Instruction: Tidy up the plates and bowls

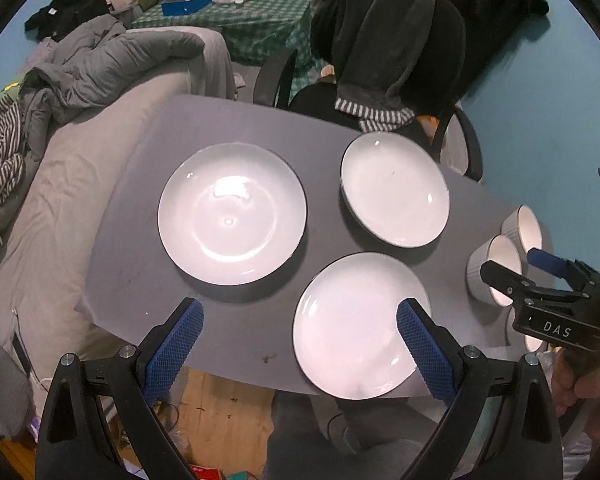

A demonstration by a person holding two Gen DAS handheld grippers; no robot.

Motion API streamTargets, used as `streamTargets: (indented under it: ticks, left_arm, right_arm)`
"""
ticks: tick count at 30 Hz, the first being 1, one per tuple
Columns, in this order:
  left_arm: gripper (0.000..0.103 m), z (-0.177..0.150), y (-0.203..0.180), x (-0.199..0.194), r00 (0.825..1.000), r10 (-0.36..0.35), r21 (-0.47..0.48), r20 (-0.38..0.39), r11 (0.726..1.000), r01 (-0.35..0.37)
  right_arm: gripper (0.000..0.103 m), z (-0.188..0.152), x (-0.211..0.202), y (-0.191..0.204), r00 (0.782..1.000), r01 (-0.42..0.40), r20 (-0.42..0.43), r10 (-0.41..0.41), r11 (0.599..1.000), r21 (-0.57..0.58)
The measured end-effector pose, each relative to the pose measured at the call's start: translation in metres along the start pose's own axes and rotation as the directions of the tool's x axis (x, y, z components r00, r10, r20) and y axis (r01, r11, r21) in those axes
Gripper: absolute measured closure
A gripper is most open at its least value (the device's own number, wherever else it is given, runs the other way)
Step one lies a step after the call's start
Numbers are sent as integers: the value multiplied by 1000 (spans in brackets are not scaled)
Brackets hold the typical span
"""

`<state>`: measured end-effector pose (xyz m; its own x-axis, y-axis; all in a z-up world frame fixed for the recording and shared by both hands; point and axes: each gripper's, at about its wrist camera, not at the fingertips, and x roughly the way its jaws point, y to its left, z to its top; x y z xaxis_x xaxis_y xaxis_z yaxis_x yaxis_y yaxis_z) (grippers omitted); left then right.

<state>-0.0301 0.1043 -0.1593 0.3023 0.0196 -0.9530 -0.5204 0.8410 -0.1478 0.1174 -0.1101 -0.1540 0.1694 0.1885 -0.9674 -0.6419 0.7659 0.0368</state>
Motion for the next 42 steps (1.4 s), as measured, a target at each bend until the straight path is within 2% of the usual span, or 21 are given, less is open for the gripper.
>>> streamTargets:
  ticks: [12, 25, 30, 32, 35, 39, 42]
  left_arm:
    - [5, -13, 7, 59, 994, 9, 99, -111, 995, 2]
    - [5, -38, 3, 102, 982, 4, 140, -189, 990, 23]
    - [5, -39, -4, 115, 978, -14, 127, -210, 991, 42]
    - [5, -38, -3, 118, 977, -23, 112, -212, 993, 48]
    - [16, -37, 0, 124, 972, -38, 72, -232, 996, 56]
    - [17, -35, 3, 129, 971, -48, 27, -234, 998, 55]
    - [22, -35, 5, 131, 969, -49, 12, -244, 999, 53]
  right_arm:
    - [6, -14, 42, 8, 999, -1, -54, 2, 1000, 15]
    - [6, -35, 80, 0, 993, -32, -106, 42, 996, 87]
    - [6, -46, 95, -6, 990, -30, -134, 46, 992, 119]
    - [10, -50, 100, -9, 987, -42, -145, 63, 989, 139]
    - [13, -53, 105, -13, 984, -55, -157, 79, 986, 156]
    - [19, -54, 106, -14, 983, -68, -161, 93, 986, 152]
    - [25, -53, 106, -15, 980, -87, -163, 110, 985, 146]
